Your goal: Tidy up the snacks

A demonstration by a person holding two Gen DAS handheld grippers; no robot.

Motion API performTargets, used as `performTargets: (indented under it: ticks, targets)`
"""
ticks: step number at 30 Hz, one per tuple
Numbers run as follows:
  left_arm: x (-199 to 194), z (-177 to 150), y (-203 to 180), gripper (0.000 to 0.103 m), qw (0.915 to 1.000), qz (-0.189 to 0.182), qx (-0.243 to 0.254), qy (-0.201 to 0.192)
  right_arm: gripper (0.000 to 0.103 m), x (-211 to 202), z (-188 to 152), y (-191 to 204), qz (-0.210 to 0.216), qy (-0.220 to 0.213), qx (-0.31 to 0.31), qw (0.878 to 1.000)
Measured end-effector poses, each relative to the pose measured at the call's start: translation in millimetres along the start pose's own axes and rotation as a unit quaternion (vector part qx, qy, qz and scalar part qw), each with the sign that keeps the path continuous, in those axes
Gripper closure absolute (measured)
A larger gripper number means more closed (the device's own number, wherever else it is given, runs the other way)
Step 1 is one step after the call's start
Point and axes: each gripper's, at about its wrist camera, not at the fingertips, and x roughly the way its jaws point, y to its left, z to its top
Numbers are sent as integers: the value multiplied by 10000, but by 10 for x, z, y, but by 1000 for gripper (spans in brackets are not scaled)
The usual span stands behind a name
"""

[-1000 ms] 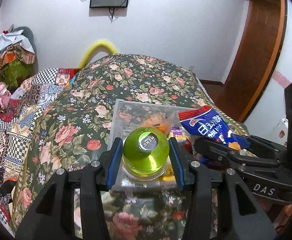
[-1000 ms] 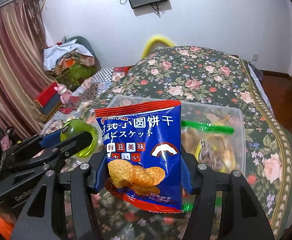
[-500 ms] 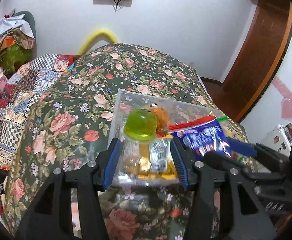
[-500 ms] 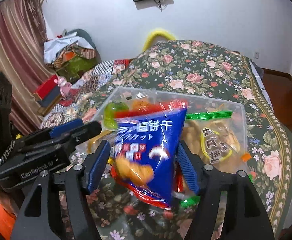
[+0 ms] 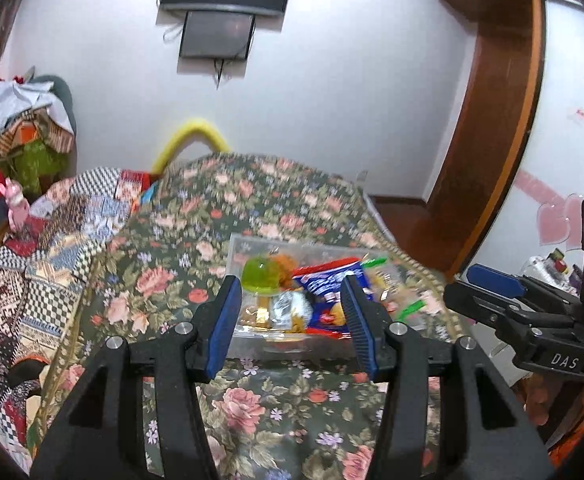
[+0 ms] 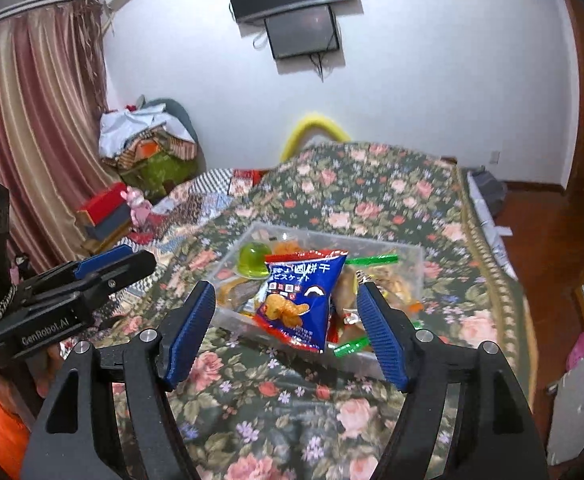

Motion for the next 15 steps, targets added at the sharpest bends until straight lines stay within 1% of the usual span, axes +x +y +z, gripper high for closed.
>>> performTargets:
  ticks: [4,7,10,13,15]
  targets:
    - [-327,28,-105,51,9995,-15,90,-303,27,-381,-22,76,-109,-335,-108,9993]
    - [-573,19,-178,43,9985,-47,106,-529,20,-632,-43,131,-196,-583,-160,9980]
    - [-811,-18,-273,40,9968,17,191,-774,19,-814,-78,173,-293,-765,-205,9964]
    - [-972,-63,-356,34,9954,14,271,-915,16,-923,-130,199,-299,-896,-184,9954]
    - [-1083,-100,-420,29,9936,84,363,-1068,10,-979,-167,199,-337,-1006,-177,9942]
